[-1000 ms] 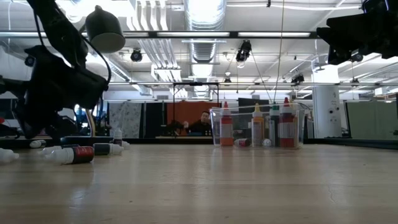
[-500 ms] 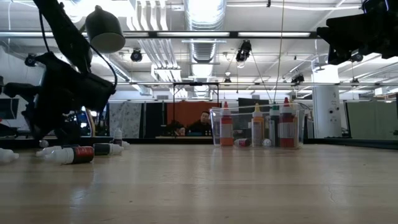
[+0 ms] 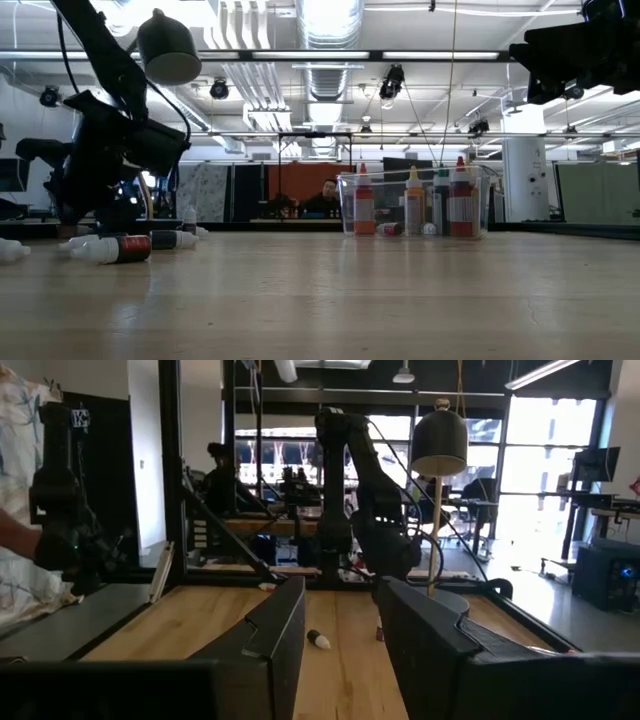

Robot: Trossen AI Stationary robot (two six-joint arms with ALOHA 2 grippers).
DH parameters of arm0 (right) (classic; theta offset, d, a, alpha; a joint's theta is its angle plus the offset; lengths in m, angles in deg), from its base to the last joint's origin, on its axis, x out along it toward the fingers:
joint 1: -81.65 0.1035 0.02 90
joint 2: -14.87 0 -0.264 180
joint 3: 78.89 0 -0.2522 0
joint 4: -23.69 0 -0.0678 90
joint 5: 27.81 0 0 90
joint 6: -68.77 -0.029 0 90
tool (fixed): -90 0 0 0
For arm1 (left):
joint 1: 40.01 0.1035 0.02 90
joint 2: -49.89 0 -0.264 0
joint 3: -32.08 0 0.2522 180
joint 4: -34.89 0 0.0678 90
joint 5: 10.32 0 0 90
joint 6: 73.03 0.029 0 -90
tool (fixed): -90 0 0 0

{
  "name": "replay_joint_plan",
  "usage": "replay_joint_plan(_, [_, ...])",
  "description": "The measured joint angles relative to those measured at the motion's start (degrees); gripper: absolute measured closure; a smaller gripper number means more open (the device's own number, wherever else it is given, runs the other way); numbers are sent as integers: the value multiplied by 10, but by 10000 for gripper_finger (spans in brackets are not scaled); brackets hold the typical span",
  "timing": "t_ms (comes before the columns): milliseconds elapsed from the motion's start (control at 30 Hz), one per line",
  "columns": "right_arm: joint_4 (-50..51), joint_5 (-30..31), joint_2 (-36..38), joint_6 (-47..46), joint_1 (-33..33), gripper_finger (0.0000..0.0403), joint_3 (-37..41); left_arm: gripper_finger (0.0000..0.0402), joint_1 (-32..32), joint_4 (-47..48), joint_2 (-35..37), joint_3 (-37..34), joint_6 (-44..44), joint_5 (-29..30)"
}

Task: Pick & Place food coloring
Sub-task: Put the small orange food coloring bottle into the transparent bin

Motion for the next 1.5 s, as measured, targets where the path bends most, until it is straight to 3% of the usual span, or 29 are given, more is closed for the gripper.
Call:
replay_joint_plan(500, [0,0,0,0,0,280,0,401,-1,-42,-1,2,12,-55])
replay_joint_plan(767, [0,0,0,0,0,280,0,401,-1,-8,48,48,40,-17])
replay_joint_plan(967, [0,0,0,0,0,280,0,401,14,-7,67,41,66,22])
replay_joint_plan(1167, [0,0,0,0,0,280,0,401,29,-33,64,15,67,-25])
replay_joint_plan(1500, [0,0,0,0,0,280,0,401,29,-104,40,-23,69,-54])
